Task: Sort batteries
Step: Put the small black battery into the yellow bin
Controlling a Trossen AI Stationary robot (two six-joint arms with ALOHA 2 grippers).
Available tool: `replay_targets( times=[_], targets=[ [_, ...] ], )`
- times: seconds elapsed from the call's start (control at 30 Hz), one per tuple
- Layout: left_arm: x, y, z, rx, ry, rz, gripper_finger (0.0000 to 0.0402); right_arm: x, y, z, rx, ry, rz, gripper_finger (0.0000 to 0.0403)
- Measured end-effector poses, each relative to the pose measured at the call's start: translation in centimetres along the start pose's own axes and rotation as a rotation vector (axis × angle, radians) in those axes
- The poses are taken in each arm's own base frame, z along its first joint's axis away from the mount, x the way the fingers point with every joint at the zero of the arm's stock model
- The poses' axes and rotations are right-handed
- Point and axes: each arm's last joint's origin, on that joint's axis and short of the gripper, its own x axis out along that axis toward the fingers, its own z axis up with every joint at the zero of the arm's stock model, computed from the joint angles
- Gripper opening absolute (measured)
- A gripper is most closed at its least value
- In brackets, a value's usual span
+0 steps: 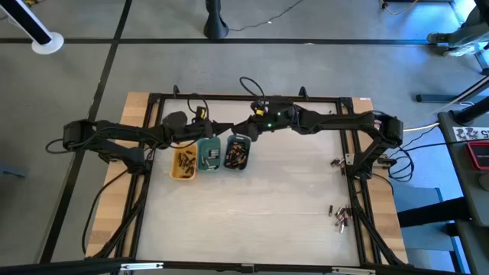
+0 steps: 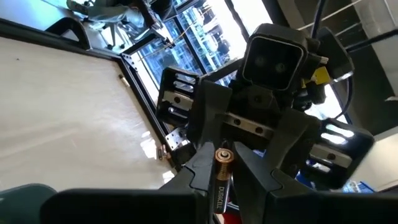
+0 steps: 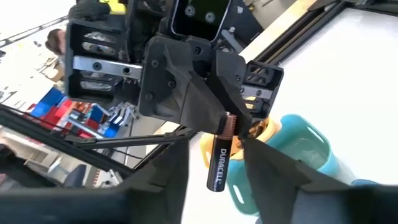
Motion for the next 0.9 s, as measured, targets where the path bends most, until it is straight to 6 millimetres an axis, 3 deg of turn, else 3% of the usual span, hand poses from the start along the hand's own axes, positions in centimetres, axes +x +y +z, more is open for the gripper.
replay_targets(
  times=[0.17,0.3,0.47,0.67,0.9],
  targets=[
    [-0.5,0.1,1.3,0.056,0.018,-0.027,0.0033,-1.1,-1.7,1.4,0.023,0.049,0.049,0.0198],
    [-2.0,-0.4,1.9,0.126,0.052,0.034,0.0033,-2.3,-2.8,2.0,0.065,0.100,0.025,0.0214],
    [-5.7,-0.1,1.1,0.136,0.204,0.283,0.0033,-3.6,-2.9,2.2,0.043,0.115,-0.059,0.0215],
    [-10.9,0.6,-0.9,0.110,0.305,0.654,0.0020,-3.9,-2.8,2.3,-0.003,0.103,-0.088,0.0213],
    [-13.1,1.1,-2.2,0.088,0.375,0.830,0.0020,-4.0,-3.1,2.5,-0.031,0.064,-0.146,0.0212]
  ],
)
